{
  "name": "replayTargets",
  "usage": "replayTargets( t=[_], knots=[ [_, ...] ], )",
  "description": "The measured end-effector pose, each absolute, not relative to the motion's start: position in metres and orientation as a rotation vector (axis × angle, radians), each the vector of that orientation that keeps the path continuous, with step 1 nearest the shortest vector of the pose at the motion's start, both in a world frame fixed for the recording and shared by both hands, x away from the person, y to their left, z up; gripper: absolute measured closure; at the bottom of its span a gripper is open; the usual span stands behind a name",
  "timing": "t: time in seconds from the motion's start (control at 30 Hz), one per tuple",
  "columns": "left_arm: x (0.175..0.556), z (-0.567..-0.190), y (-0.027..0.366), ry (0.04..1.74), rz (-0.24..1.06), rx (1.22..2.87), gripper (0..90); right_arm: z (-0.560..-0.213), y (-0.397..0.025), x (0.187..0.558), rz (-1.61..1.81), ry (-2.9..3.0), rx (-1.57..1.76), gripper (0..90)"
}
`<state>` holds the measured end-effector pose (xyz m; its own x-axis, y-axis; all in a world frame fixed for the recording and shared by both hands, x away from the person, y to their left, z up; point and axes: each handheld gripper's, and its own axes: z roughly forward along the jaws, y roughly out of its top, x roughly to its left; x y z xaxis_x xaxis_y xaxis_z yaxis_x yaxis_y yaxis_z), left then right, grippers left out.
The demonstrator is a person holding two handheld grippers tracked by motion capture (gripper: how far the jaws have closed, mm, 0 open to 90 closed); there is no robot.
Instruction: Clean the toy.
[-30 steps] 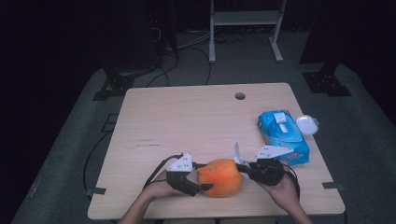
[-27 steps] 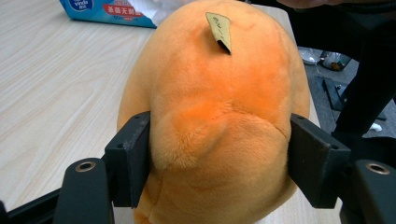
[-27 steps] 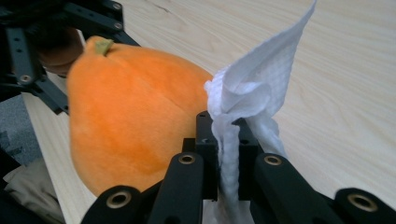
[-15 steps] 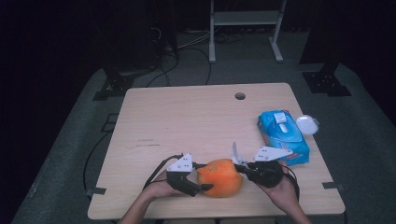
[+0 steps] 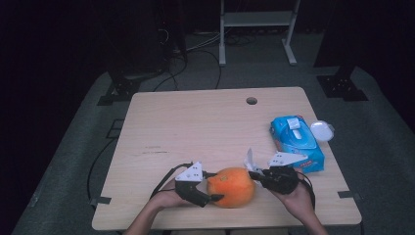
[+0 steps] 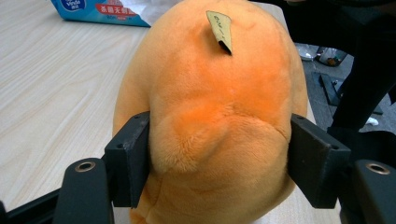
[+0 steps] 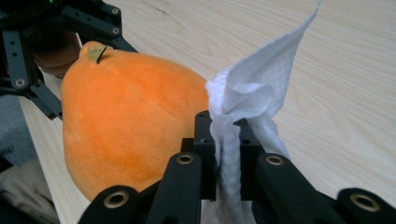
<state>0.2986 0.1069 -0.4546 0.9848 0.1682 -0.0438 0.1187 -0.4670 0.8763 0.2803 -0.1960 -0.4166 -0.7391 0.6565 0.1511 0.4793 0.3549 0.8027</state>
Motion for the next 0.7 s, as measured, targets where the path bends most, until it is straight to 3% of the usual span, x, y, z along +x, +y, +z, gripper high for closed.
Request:
replayTargets(
  t=[0.2, 0.47, 0.7],
  knots=[
    [0.296, -0.454, 0.103, 0.185, 0.07, 2.058, 29.5, -0.399, -0.184, 0.269, 1.428, 2.389, 0.918, 84.4],
    [0.293, -0.453, 0.099, 0.185, 0.084, 2.063, 29.0, -0.415, -0.194, 0.281, 1.309, 2.428, 1.007, 84.7],
    [0.291, -0.452, 0.096, 0.174, 0.094, 2.075, 27.9, -0.401, -0.18, 0.27, 1.371, 2.412, 0.92, 85.1]
  ],
)
